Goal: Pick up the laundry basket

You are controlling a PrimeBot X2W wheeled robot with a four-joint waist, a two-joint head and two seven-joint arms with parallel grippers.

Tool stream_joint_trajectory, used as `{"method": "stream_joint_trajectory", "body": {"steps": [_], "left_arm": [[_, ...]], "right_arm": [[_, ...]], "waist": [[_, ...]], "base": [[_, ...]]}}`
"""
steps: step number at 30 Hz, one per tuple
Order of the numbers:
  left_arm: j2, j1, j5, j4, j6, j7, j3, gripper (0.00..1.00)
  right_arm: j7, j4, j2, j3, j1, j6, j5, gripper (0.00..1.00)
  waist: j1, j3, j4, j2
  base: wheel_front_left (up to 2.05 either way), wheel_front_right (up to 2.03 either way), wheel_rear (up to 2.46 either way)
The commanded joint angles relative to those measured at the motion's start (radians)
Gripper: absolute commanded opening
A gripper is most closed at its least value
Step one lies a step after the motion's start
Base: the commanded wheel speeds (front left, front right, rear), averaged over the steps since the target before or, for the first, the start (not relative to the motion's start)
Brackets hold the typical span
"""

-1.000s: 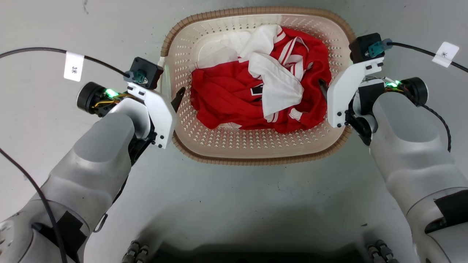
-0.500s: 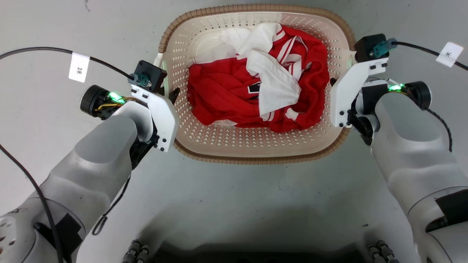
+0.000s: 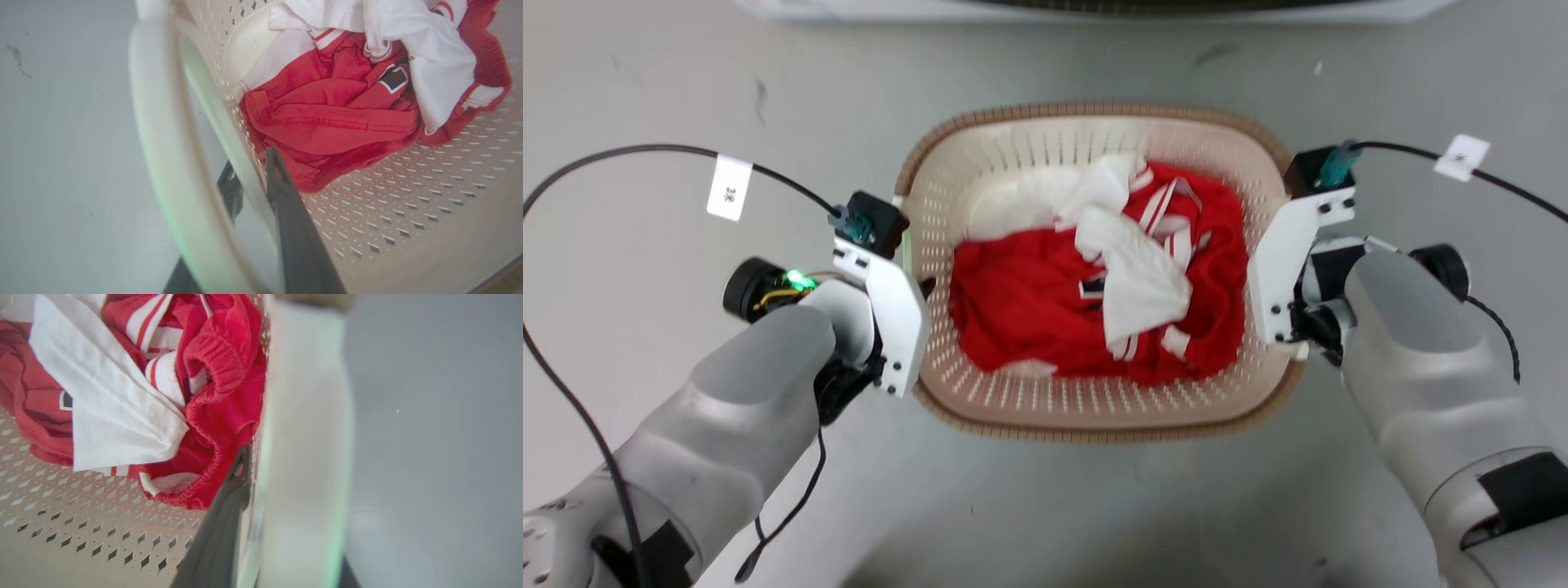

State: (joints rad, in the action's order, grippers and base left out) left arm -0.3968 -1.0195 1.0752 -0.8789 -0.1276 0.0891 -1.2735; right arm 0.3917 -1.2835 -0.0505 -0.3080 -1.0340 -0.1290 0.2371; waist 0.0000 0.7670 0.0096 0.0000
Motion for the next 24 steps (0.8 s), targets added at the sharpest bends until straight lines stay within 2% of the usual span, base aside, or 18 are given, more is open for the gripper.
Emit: {"method": "stream_joint_trajectory", "body": {"steps": [1, 15, 24], "left_arm": [[-0.015, 0.009, 0.004, 0.026, -0.004, 0.021, -0.004, 0.0], [-0.109, 0.161, 0.082, 0.189, -0.007, 0.299, -0.007, 0.0], [-0.138, 0.245, 0.203, 0.27, -0.009, 0.425, -0.007, 0.0]], "right_arm": [[0.046, -0.005, 0.0, -0.031, 0.032, -0.003, -0.004, 0.0], [0.344, 0.063, -0.002, -0.174, 0.178, -0.008, 0.153, 0.0], [0.453, 0.088, 0.0, -0.202, 0.223, -0.008, 0.261, 0.0]], "waist": [[0.0, -0.107, -0.008, 0.0], [0.0, -0.499, -0.025, 0.0], [0.0, -0.649, -0.04, 0.0]], "base": [[0.0, 0.0, 0.0], [0.0, 0.0, 0.0], [0.0, 0.0, 0.0]]}}
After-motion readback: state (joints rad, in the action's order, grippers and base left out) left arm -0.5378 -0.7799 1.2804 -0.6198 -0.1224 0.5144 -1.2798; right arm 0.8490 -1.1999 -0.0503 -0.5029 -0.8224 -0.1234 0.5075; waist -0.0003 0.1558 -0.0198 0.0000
